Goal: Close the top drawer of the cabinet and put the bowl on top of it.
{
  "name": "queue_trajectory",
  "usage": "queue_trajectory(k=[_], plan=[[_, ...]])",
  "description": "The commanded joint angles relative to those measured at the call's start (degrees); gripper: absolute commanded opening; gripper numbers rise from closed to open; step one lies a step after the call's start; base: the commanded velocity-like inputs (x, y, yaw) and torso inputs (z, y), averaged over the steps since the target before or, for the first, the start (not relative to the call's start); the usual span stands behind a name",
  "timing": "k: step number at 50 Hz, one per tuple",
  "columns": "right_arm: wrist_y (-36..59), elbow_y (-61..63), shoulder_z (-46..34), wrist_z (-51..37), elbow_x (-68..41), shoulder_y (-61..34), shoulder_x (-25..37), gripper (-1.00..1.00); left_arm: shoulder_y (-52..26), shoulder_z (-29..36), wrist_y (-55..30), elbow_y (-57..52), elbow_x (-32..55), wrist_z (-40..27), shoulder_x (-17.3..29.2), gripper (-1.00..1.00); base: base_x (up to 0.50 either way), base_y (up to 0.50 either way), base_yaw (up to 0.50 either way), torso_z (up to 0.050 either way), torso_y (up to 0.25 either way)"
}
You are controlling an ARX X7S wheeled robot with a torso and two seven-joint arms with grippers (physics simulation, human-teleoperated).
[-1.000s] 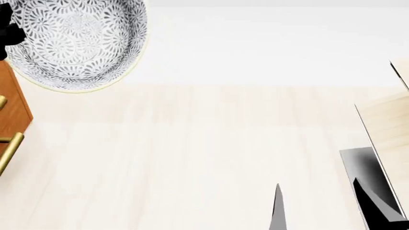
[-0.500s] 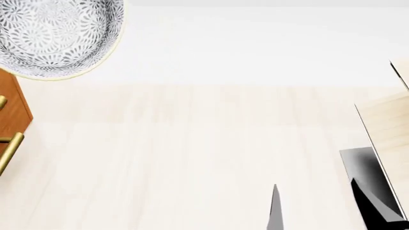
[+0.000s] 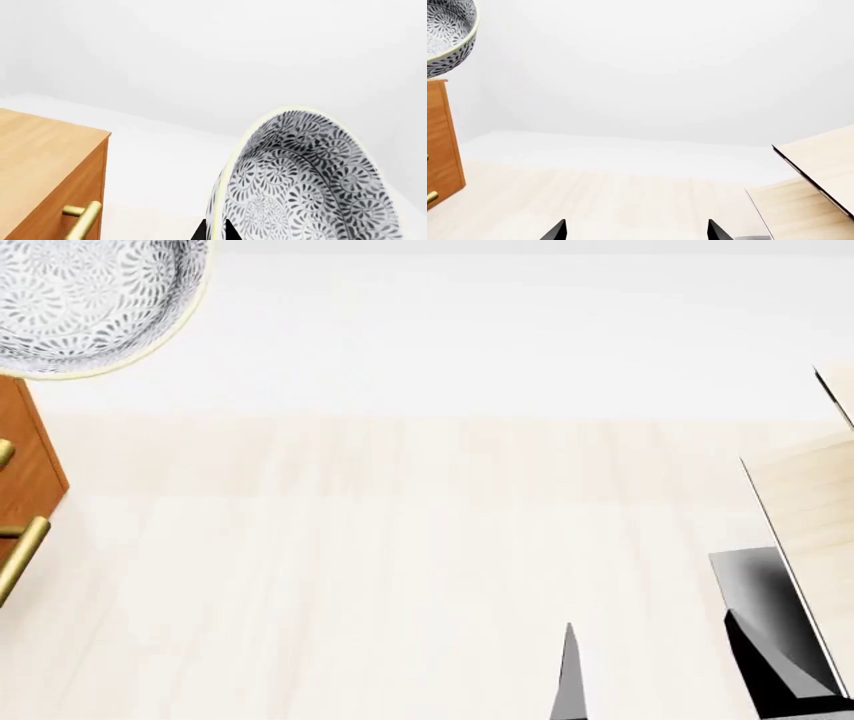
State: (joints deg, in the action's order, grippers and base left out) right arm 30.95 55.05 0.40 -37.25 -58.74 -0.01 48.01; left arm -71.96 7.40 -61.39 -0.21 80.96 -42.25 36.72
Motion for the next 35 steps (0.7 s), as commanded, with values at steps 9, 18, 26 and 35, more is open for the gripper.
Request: queue_trajectory(k=[9, 18, 26, 35], plan=[[-0.8, -0.8, -0.6, 0.5, 0.5, 0.1, -0.1, 1.00, 0.0, -1.2, 1.4, 2.2, -0.7, -3.2, 0.0, -1.00, 0.00, 0.00, 0.00, 0.000, 0.001], [-1.6, -1.2, -0.2, 1.0, 1.0, 1.0, -0.1, 1.00, -1.1, -1.0, 1.2, 3.2, -0.6, -4.3, -0.3, -1.00, 0.00, 0.00, 0.00, 0.000, 0.000], [-1.8, -1.3, -0.3, 1.0, 1.1, 1.2, 0.0, 1.00, -1.7, -0.8, 2.0, 4.3, -2.0, -5.2, -0.1, -1.00, 0.00, 0.00, 0.00, 0.000, 0.001], [-2.4, -1.7, -0.4, 1.5, 1.8, 1.9, -0.1, 1.00, -2.0, -0.7, 2.2, 4.6, -2.8, -6.3, 0.4, -1.00, 0.00, 0.00, 0.00, 0.000, 0.000]])
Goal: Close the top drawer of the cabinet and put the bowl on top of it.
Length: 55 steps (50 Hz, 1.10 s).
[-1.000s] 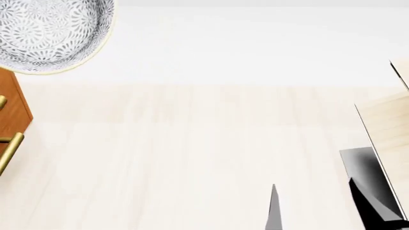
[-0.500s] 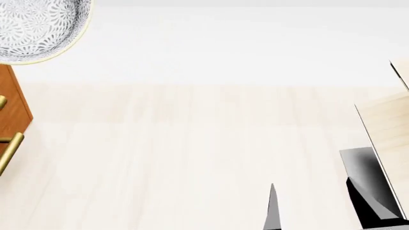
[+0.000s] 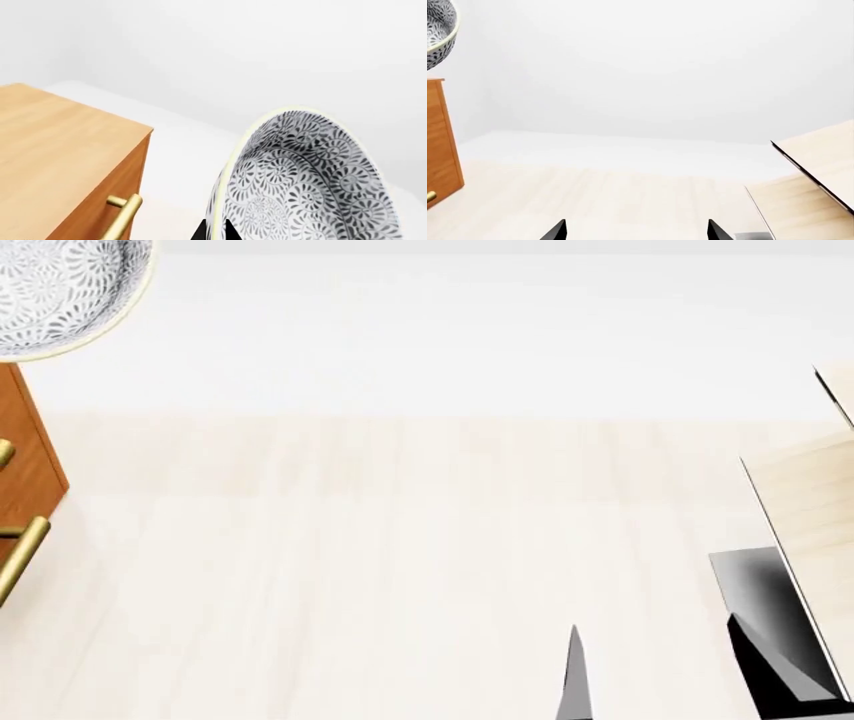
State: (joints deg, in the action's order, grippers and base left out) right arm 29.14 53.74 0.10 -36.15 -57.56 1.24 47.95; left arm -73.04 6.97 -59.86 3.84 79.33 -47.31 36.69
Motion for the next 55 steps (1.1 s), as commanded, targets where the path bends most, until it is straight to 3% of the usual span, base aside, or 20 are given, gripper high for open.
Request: queue_trajectory(k=[1, 55], plan=[[-0.6, -0.3, 0.0, 0.3, 0.5, 0.6, 0.0, 1.00, -1.0, -0.3, 0.7, 0.6, -1.2, -1.3, 0.4, -1.00, 0.00, 0.00, 0.00, 0.000, 0.000], [-2.5, 1.2, 1.2, -0.3, -0.1, 3.1, 1.6, 1.00, -2.7, -6.8, 3.6, 5.9, 0.6, -3.1, 5.7, -1.00, 0.00, 0.00, 0.00, 0.000, 0.001]])
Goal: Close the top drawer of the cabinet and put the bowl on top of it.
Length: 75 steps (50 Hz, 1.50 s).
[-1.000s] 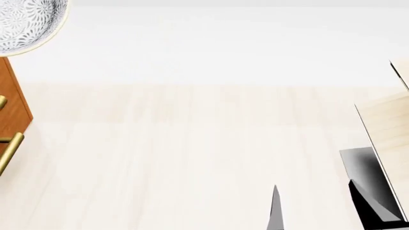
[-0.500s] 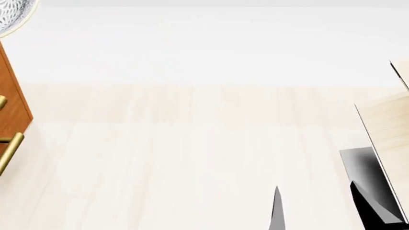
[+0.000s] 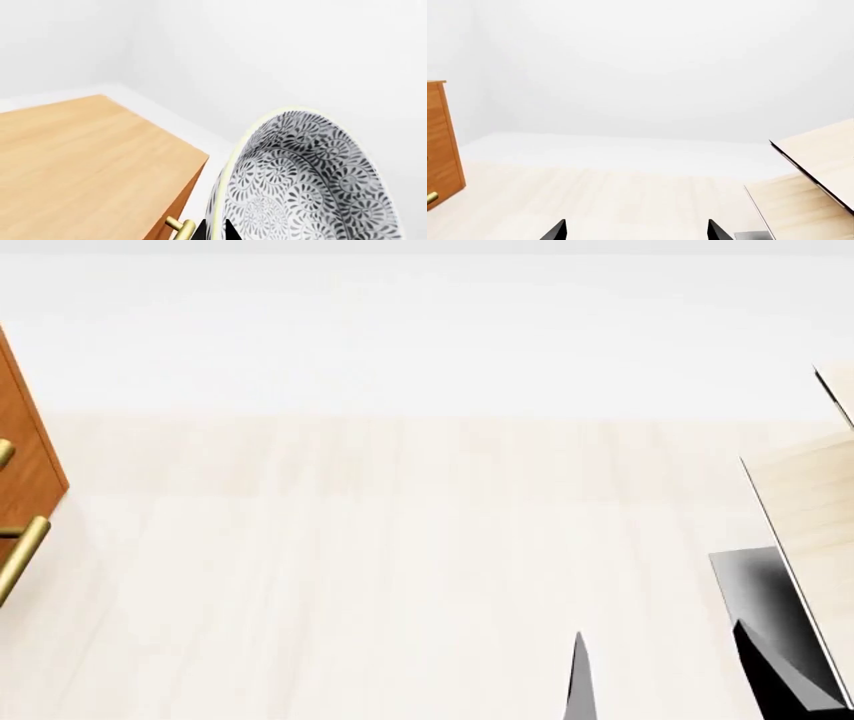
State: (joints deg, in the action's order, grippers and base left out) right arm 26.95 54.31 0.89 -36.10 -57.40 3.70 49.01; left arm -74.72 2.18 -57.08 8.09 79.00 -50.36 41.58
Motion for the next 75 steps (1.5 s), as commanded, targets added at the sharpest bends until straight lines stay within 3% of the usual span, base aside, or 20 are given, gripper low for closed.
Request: queue_trajectory(k=[1, 37, 61, 66, 75], plan=[[-0.4, 0.5, 0.4, -0.2, -0.2, 0.7, 0.5, 1.00, -0.8, -2.2, 1.1, 1.9, 0.9, 0.1, 0.9, -1.00, 0.00, 0.00, 0.00, 0.000, 0.000], [-0.3, -0.1, -1.6, -0.4, 0.9, 0.0, 0.5, 1.00, -8.2, -4.3, 0.0, 11.5, 3.6, 0.0, 2.3, -1.00, 0.00, 0.00, 0.00, 0.000, 0.000], [-0.8, 0.3, -1.0, -1.3, -0.1, 0.6, 1.2, 1.00, -8.1, -7.4, -1.0, 14.1, 7.9, -1.2, 3.6, -1.00, 0.00, 0.00, 0.00, 0.000, 0.000], [-1.0, -0.1, -1.7, -0.8, 0.7, 0.5, 0.8, 1.00, -8.2, -6.5, 0.2, 16.6, 5.5, 2.0, 4.5, -1.00, 0.00, 0.00, 0.00, 0.000, 0.002], [-0.8, 0.1, -2.2, -1.0, 0.8, 0.1, 0.9, 1.00, -7.0, -8.0, -0.3, 13.7, 7.6, -1.5, 5.0, -1.00, 0.00, 0.00, 0.00, 0.001, 0.000]])
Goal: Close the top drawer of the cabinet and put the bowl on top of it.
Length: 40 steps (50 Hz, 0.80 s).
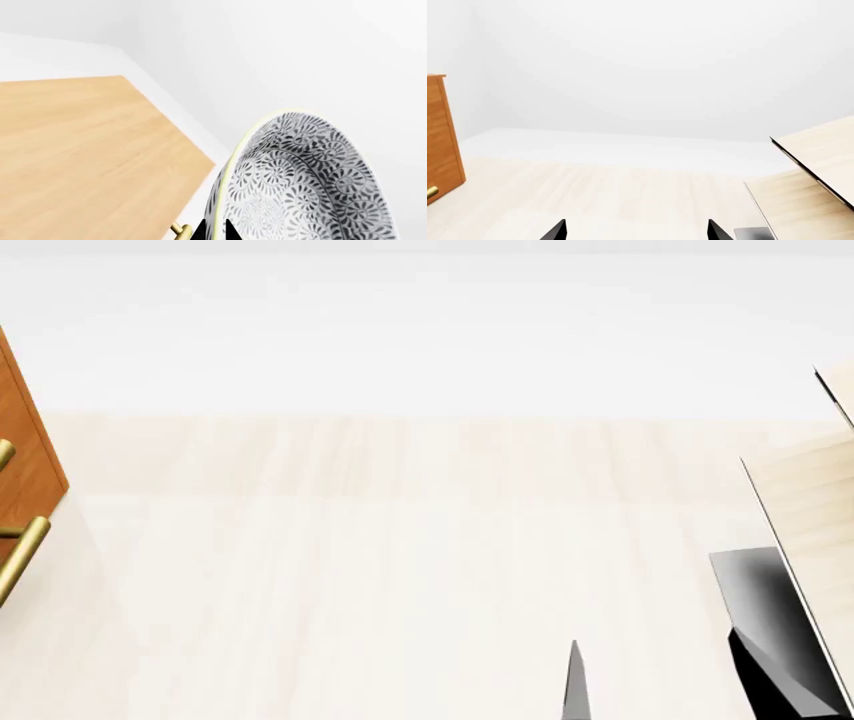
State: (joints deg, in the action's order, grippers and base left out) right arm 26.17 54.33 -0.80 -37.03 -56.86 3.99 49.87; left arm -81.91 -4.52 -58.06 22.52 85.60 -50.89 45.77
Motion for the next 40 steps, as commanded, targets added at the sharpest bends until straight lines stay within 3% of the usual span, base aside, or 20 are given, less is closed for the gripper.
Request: queue_trajectory(k=[1, 25, 40], plan=[[-0.1, 0.0, -0.4, 0.0, 0.1, -0.2, 0.1, 1.00, 0.3, -1.3, 0.7, -0.9, 0.9, -1.1, 0.9, -1.00, 0.00, 0.00, 0.00, 0.000, 0.000], [-0.9, -0.7, -1.3, 0.7, 1.5, 0.6, -0.2, 1.00, 0.9, -3.3, 0.9, -0.7, 2.6, -2.6, 2.3, -1.00, 0.00, 0.00, 0.00, 0.000, 0.000], [-0.8, -1.2, -1.7, 0.7, 1.3, -0.1, -0.2, 1.00, 0.1, -1.6, 2.0, 0.7, -0.7, -0.3, 4.0, -1.00, 0.00, 0.00, 0.00, 0.000, 0.001]])
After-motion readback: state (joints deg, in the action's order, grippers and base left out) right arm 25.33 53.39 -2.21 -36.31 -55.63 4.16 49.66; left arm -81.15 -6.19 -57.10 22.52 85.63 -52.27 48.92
